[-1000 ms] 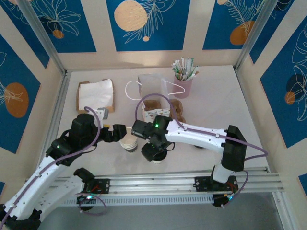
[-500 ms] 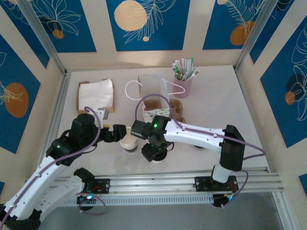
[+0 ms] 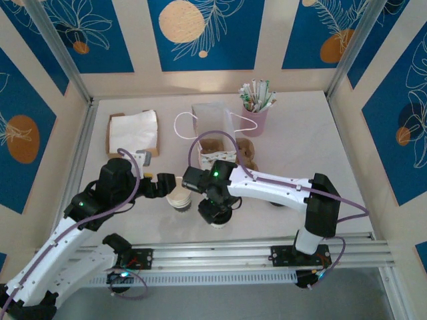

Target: Pack the takeout coffee

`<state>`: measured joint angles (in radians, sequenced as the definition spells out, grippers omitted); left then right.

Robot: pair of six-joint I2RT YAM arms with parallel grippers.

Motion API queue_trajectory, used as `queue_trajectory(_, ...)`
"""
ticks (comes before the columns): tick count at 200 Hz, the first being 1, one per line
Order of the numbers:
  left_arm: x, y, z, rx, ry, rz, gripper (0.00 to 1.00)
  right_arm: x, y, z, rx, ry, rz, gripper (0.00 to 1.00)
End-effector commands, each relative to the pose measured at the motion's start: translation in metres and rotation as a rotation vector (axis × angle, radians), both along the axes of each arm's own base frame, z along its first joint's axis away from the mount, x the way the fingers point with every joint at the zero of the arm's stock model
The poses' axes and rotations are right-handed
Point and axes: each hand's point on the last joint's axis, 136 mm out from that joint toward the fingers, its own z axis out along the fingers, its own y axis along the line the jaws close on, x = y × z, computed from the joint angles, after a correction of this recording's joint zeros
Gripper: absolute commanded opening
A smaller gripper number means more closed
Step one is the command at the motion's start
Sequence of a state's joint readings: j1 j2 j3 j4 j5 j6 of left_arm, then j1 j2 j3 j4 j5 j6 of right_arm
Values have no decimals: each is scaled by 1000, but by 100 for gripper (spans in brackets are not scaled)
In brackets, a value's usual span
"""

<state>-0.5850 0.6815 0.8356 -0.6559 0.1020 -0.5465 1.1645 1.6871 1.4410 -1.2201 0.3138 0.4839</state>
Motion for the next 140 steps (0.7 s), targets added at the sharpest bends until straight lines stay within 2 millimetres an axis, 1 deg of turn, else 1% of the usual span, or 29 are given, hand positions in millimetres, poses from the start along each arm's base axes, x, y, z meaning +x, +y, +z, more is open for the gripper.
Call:
queue_trajectory(1, 0, 0, 1, 11, -14, -6, 100, -2, 1, 5, 9, 14, -18, 73)
queue_trajectory(32, 2, 0, 2, 8, -16, -4, 100, -1, 0, 12, 29, 0, -12, 72)
queue_trajectory(46, 2, -1, 4, 6, -21, -3, 100, -1, 0, 19, 52, -9, -9, 71)
queue_trajectory(114, 8, 1, 21, -7, -66, 22, 100, -8, -2, 63, 211, -35, 11, 70)
queue_trajectory(140, 14, 3, 30, 2, -83, 48, 100, -12, -7, 85, 278, -44, 8, 69)
